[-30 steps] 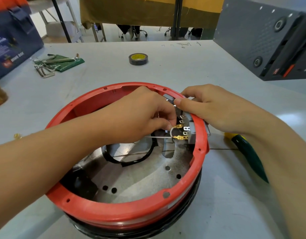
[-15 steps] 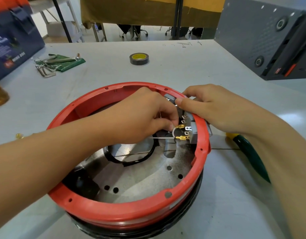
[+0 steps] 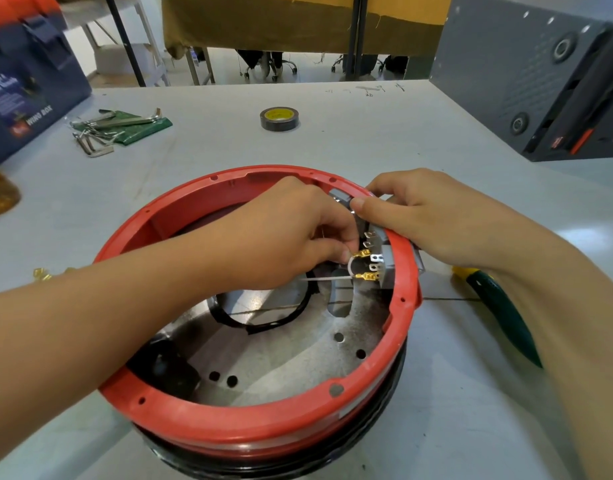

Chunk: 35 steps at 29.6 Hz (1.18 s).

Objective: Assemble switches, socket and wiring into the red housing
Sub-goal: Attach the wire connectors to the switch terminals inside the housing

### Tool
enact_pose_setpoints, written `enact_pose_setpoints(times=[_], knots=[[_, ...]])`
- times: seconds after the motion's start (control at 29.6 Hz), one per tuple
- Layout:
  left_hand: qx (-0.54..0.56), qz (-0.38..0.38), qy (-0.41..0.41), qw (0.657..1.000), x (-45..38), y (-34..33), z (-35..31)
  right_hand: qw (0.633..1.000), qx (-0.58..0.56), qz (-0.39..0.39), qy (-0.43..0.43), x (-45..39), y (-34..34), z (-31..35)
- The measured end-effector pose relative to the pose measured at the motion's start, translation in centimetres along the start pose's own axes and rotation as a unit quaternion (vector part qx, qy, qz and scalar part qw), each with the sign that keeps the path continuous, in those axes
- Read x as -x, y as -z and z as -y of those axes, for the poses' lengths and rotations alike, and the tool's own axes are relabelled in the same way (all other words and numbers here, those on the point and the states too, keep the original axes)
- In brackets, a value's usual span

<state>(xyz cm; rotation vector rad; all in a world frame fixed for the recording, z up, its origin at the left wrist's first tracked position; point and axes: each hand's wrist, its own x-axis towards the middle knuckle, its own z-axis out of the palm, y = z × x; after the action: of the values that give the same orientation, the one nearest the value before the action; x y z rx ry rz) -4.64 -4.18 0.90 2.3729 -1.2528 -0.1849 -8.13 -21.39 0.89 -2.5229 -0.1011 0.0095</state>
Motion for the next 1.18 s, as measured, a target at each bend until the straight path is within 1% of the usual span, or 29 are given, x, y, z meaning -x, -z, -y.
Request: enact_pose_setpoints(times=[0.17,0.3,0.44,0.64,0.81,0.88,1.08,1.18], knots=[[0.009,-0.002,0.009,1.0,0.0,0.2,0.2,1.0,0.0,-0.006,-0.006,0.1,0.0,0.0],[0.02,-0.006,0.019,1.0,0.0,0.1,0.1,0.999,-0.017,0.029,-0.008,0.3,0.3,-0.3],[0.017,-0.005,0.031,0.999,-0.1,0.1,0.0,0.998,-0.021,0.057,0.022,0.2,0.5,-0.7],[0.002,0.013,0.049,0.999,-0.1,0.6,-0.3,0.997,-0.031,0.052,0.048,0.0,0.3,-0.7],[0.036,-0.002,0.05,0.998,0.2,0.3,0.0,0.997,-0.057,0.051,0.027,-0.1,0.1,-0.9],[0.042,-0.014,0.041,0.998,0.4,0.1,0.3,0.996,-0.058,0.057,0.025,-0.2,0.1,-0.9],[-0.003,-0.032,-0.019,0.999,0.5,-0.2,0.4,0.996,-0.051,0.064,0.029,-0.1,0.1,-0.8],[-0.014,-0.038,-0.036,0.999,0.4,-0.3,0.6,0.996,-0.053,0.066,0.023,-0.1,0.1,-0.9]])
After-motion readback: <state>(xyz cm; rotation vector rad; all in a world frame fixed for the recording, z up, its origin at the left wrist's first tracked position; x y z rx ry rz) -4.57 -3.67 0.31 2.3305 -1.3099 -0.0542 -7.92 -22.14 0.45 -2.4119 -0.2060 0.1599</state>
